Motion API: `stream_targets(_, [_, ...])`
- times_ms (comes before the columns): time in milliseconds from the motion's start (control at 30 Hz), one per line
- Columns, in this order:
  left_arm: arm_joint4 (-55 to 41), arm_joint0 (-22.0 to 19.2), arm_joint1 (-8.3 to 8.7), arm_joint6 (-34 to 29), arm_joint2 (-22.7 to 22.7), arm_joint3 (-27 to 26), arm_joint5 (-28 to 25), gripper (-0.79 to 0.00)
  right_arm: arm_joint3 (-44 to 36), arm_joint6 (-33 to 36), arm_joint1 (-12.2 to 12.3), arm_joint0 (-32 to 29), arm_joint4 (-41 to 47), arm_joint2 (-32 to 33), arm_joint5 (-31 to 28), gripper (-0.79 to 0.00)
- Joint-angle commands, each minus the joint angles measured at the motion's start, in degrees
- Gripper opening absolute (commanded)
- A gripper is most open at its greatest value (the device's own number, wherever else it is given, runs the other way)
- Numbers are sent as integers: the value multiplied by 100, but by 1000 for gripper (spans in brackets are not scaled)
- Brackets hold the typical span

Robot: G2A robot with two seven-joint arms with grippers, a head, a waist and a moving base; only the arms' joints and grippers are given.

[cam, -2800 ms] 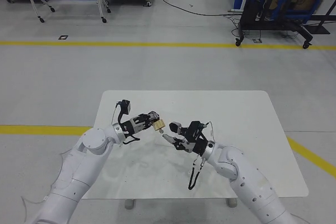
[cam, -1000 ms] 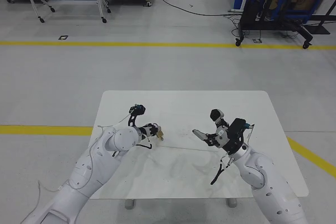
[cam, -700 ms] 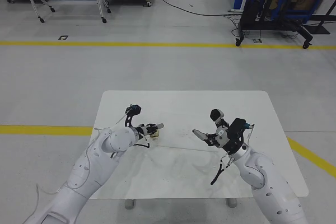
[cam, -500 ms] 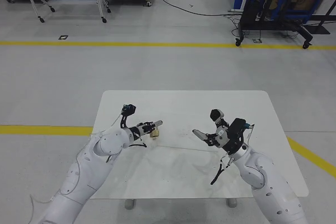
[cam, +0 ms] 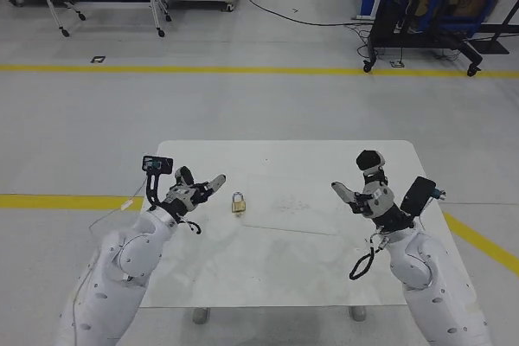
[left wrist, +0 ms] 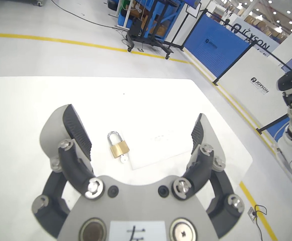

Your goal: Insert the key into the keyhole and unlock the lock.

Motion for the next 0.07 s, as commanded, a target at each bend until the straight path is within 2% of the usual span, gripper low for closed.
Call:
stream_targets(0, [0, 0, 0, 0, 0, 0, 0, -1, 0, 0, 0, 0, 0, 0, 0, -1])
stream_targets(33, [-20, 0, 0, 0, 0, -1, 0, -1, 0, -1, 0, 0, 0, 0, 0, 0])
